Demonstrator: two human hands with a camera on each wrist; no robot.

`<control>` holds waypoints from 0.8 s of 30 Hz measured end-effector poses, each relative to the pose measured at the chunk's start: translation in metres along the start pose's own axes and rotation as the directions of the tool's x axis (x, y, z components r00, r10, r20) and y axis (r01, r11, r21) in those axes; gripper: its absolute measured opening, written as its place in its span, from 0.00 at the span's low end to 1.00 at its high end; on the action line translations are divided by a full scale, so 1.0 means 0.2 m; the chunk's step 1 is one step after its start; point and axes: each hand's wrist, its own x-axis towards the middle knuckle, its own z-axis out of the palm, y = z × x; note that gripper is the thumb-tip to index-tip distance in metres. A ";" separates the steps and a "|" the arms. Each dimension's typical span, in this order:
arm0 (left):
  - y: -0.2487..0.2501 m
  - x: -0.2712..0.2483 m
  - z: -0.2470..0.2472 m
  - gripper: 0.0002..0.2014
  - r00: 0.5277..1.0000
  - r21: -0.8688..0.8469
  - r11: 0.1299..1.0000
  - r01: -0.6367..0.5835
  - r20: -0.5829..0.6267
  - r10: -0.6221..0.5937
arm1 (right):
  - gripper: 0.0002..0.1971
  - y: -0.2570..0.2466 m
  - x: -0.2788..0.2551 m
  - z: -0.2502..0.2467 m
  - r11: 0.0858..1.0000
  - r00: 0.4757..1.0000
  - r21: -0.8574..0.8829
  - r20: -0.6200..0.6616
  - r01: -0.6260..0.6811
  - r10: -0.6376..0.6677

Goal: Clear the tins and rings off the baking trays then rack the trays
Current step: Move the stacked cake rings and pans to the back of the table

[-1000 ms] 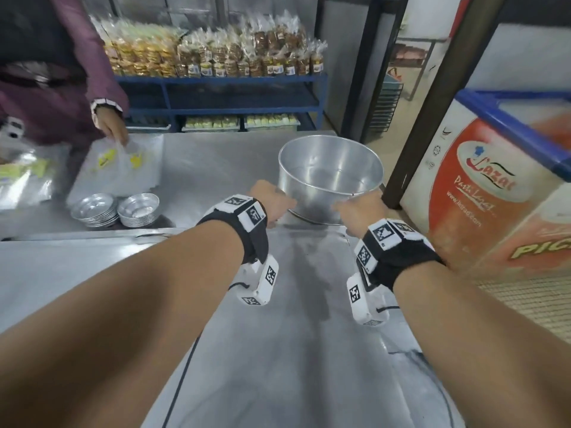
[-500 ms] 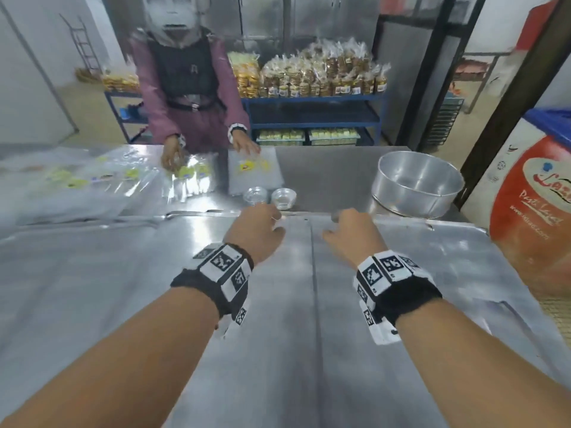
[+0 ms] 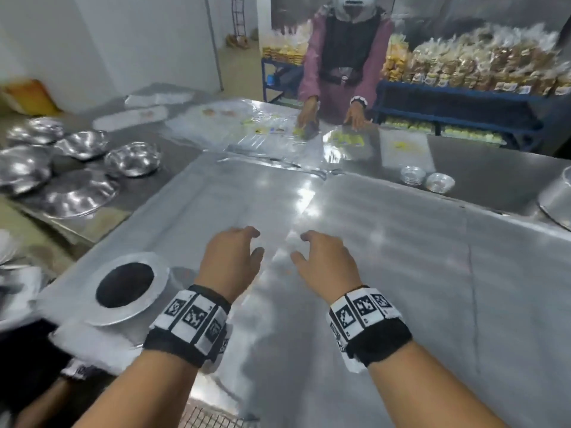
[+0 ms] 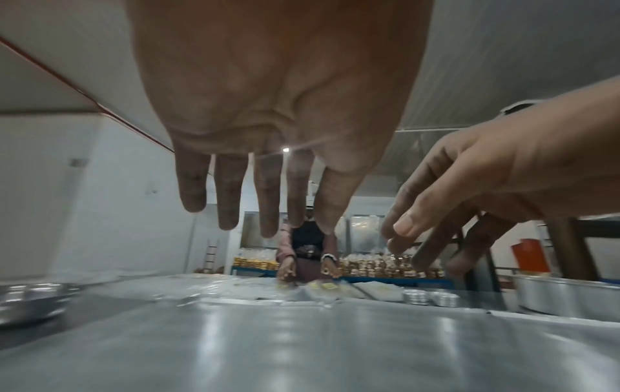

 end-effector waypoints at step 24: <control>-1.03 -0.42 -0.24 0.19 0.714 -0.336 0.696 0.635 -0.089 -0.694 | 0.14 -0.81 0.02 0.85 0.936 0.953 0.349 0.270 0.036 -0.138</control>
